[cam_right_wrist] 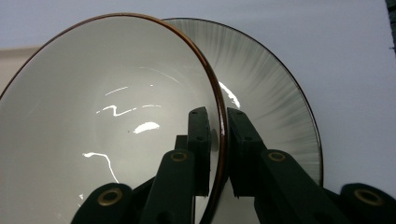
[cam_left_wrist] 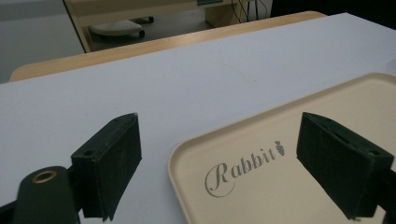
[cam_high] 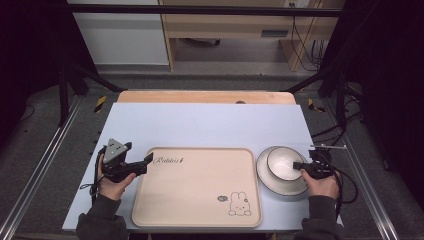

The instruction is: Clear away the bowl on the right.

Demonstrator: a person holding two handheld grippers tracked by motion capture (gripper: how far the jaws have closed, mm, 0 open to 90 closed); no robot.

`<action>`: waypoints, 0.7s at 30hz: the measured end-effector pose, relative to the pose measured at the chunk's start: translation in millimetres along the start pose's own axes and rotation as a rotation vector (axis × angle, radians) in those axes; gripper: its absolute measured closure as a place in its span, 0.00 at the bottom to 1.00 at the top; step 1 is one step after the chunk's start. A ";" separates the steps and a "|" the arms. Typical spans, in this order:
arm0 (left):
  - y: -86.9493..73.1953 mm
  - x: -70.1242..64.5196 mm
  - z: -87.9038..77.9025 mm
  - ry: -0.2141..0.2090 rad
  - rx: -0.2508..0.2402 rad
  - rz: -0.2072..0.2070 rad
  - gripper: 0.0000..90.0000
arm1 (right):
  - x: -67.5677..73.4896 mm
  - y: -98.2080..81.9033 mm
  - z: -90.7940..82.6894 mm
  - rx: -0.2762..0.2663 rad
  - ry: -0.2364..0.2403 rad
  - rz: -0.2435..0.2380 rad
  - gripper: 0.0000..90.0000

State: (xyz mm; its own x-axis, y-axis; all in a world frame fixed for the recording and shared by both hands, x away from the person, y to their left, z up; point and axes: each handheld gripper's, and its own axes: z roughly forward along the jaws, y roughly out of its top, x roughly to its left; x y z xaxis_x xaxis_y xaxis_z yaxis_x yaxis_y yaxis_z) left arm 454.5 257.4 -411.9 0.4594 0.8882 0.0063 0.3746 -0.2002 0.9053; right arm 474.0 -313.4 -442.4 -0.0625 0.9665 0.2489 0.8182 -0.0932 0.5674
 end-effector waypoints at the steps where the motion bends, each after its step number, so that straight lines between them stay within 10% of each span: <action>1: 0.0 0.0 -0.1 0.001 0.000 0.000 0.15 | 0.4 0.3 -0.6 -0.002 0.004 0.008 0.91; 21: 0.9 0.1 -0.7 0.000 -0.004 0.000 0.15 | 4.4 0.7 -6.0 -0.022 -0.029 -0.003 0.92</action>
State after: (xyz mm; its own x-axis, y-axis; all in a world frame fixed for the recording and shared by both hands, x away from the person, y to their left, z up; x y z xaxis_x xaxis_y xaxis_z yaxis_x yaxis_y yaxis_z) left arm 454.3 257.6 -410.8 0.4596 0.8881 0.0064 0.3714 -0.1987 0.9070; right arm 470.9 -310.6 -436.2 -0.0476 0.9733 0.2244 0.8055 -0.0954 0.5848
